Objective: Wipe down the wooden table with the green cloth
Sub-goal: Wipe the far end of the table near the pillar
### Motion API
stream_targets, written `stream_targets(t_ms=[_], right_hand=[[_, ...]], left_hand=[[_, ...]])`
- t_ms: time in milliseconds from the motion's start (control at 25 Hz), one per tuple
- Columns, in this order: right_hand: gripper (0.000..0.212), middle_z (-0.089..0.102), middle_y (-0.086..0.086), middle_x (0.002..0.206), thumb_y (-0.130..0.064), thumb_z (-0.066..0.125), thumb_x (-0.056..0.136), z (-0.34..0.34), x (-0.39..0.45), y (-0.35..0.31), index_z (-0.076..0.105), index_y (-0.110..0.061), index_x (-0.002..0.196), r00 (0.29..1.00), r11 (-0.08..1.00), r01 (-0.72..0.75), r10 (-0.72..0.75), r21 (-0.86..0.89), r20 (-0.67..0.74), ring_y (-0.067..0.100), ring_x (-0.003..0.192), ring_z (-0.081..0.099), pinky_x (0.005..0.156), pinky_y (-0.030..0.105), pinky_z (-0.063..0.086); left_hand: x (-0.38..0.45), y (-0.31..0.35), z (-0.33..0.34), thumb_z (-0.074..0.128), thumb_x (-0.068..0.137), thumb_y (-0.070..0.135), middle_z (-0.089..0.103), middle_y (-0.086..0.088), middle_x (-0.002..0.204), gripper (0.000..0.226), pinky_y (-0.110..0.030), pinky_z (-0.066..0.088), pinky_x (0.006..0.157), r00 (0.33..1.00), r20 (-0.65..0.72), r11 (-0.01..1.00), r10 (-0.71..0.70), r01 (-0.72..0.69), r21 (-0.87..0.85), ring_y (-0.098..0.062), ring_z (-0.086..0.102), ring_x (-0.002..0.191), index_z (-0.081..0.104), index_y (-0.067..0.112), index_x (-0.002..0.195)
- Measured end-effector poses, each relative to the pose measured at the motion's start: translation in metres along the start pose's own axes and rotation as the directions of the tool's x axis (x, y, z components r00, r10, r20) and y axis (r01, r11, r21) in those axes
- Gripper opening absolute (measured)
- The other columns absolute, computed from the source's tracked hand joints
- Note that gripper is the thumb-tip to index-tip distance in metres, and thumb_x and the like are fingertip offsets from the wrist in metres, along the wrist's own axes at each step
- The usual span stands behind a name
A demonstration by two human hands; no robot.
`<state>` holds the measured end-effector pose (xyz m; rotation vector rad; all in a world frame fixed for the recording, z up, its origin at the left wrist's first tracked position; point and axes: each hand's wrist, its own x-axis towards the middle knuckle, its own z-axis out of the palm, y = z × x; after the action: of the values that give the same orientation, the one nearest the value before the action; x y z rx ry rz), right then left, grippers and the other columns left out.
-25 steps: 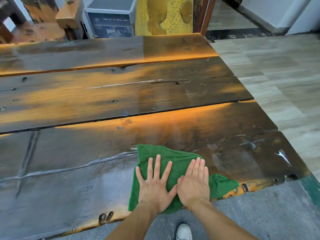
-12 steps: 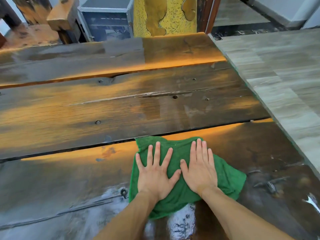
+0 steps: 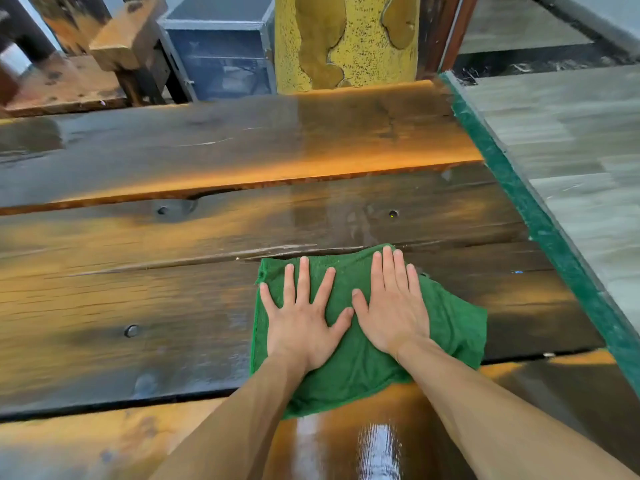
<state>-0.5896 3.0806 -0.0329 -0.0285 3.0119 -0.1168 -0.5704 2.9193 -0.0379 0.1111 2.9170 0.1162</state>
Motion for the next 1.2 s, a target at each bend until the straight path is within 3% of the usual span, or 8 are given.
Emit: stream_targets(t_ms=[160, 800, 1200], right_hand=[[0.077, -0.023, 0.009, 0.164, -0.055, 0.014, 0.101, -0.007, 0.062, 0.001, -0.016, -0.009, 0.156, 1.000, 1.000, 0.015, -0.015, -0.007, -0.019, 0.022, 0.150, -0.024, 0.123, 0.042, -0.012], [0.075, -0.013, 0.006, 0.167, -0.052, 0.016, 0.101, -0.028, 0.317, -0.019, -0.007, -0.010, 0.159, 0.998, 0.999, -0.044, 0.043, -0.009, -0.036, 0.020, 0.152, -0.017, 0.123, 0.042, -0.010], [0.073, -0.010, 0.003, 0.168, -0.054, 0.014, 0.101, -0.049, 0.489, -0.003, -0.003, -0.013, 0.160, 0.997, 0.998, -0.060, 0.059, -0.011, -0.055, 0.018, 0.153, -0.012, 0.123, 0.041, -0.007]], left_hand=[[0.055, -0.002, -0.011, -0.008, 0.084, 0.080, -0.033, -0.003, 0.164, 0.079, -0.069, -0.011, 0.116, 1.000, -0.020, 1.000, -0.016, 0.016, -0.002, -0.028, -0.027, 0.152, -0.021, 0.046, 0.154], [0.306, -0.028, -0.064, 0.007, 0.096, 0.070, -0.018, -0.004, 0.169, 0.071, -0.067, -0.011, 0.117, 0.995, -0.102, 1.000, 0.011, -0.011, 0.000, -0.025, -0.017, 0.155, -0.009, 0.041, 0.159], [0.483, -0.038, -0.105, 0.010, 0.093, 0.077, -0.003, 0.001, 0.171, 0.074, -0.067, -0.009, 0.117, 0.991, -0.130, 0.999, 0.038, -0.037, 0.013, -0.024, -0.007, 0.157, 0.000, 0.045, 0.159]])
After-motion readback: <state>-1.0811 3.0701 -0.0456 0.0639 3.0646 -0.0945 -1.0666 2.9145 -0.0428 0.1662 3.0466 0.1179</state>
